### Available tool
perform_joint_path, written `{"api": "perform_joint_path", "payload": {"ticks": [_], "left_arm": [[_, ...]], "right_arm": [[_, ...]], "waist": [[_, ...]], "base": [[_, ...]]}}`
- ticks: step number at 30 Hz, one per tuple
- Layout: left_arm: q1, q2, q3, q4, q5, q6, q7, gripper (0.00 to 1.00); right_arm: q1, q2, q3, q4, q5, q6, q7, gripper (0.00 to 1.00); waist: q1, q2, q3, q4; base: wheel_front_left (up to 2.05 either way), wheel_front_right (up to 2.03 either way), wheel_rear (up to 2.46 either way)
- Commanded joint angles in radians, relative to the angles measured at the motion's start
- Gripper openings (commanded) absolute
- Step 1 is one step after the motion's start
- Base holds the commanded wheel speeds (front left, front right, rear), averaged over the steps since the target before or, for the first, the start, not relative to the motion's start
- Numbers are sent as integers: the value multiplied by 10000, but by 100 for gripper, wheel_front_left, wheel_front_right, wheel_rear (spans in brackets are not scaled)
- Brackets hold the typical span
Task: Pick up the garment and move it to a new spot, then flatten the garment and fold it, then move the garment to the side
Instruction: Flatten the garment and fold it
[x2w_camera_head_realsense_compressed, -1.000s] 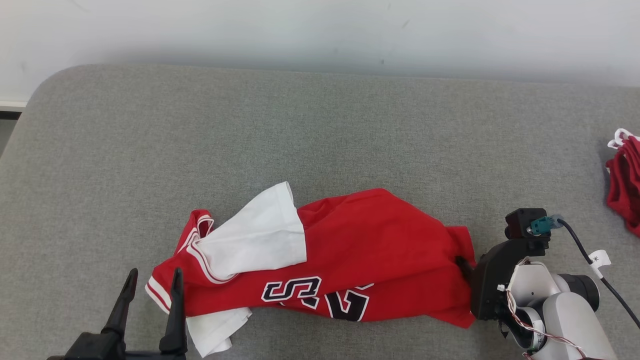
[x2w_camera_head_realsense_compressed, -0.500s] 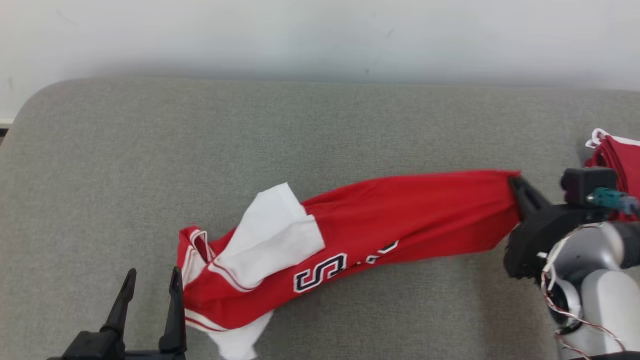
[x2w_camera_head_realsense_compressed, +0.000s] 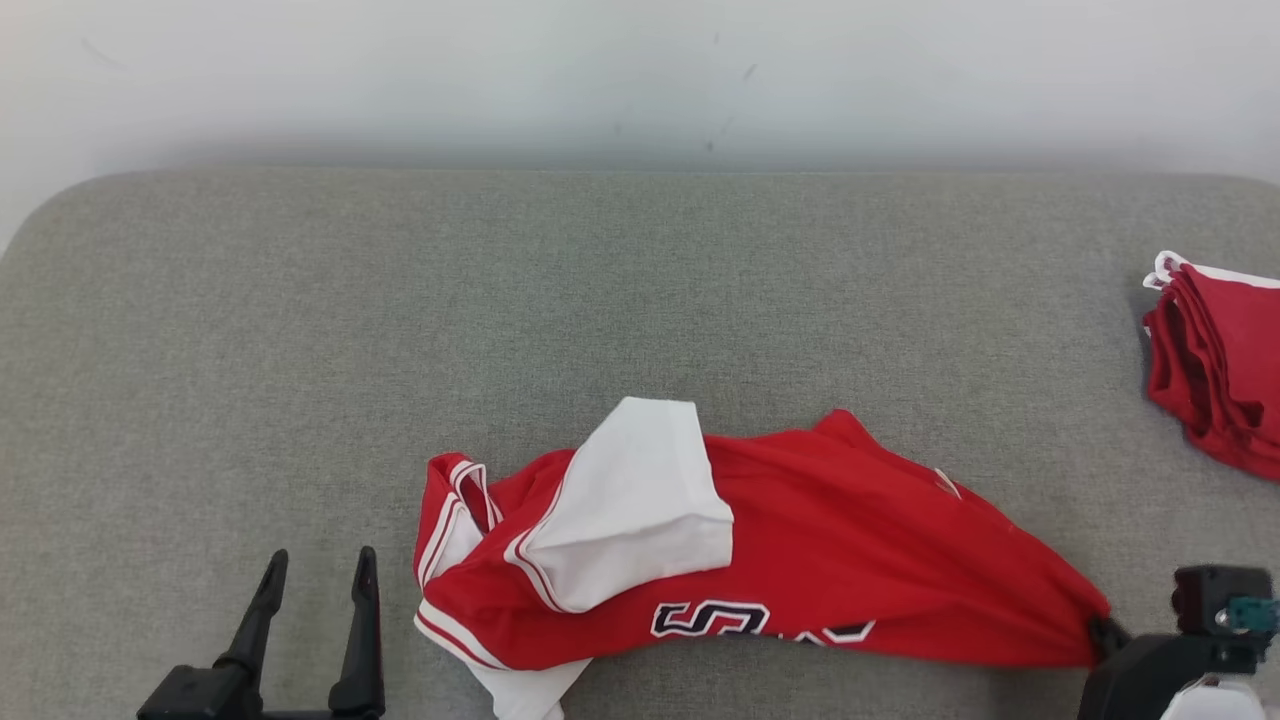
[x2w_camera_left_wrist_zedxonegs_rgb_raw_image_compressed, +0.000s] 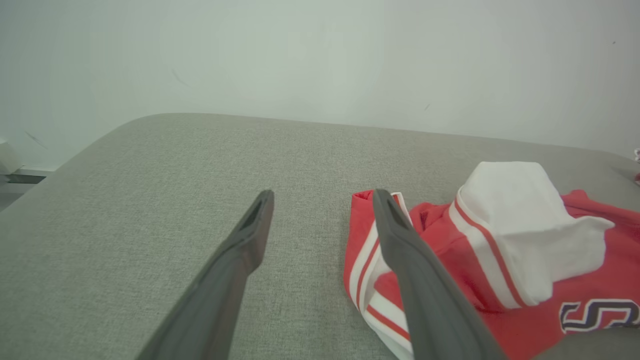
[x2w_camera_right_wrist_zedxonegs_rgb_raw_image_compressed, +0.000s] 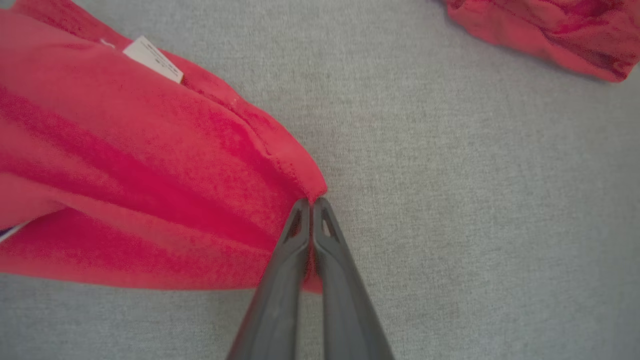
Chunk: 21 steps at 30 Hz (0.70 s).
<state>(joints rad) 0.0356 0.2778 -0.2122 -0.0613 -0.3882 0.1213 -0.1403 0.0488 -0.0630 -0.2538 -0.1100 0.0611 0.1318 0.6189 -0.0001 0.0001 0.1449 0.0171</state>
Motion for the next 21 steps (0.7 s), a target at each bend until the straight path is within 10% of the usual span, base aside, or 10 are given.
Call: {"api": "perform_joint_path", "payload": {"ticks": [1,21], "left_arm": [[-23,60,-41,-3,-93,-84,69,100],[-299,82,-597,19,-96,-316,439,100]], "right_arm": [[143,85,-37,194,85,-25,155,100],[-1675,133,263,736,-130,-25,-79,100]], "waist": [[1,-1,10,-33],[1,-1,-69,-69]], "base": [[0,0,0],[0,0,0]]}}
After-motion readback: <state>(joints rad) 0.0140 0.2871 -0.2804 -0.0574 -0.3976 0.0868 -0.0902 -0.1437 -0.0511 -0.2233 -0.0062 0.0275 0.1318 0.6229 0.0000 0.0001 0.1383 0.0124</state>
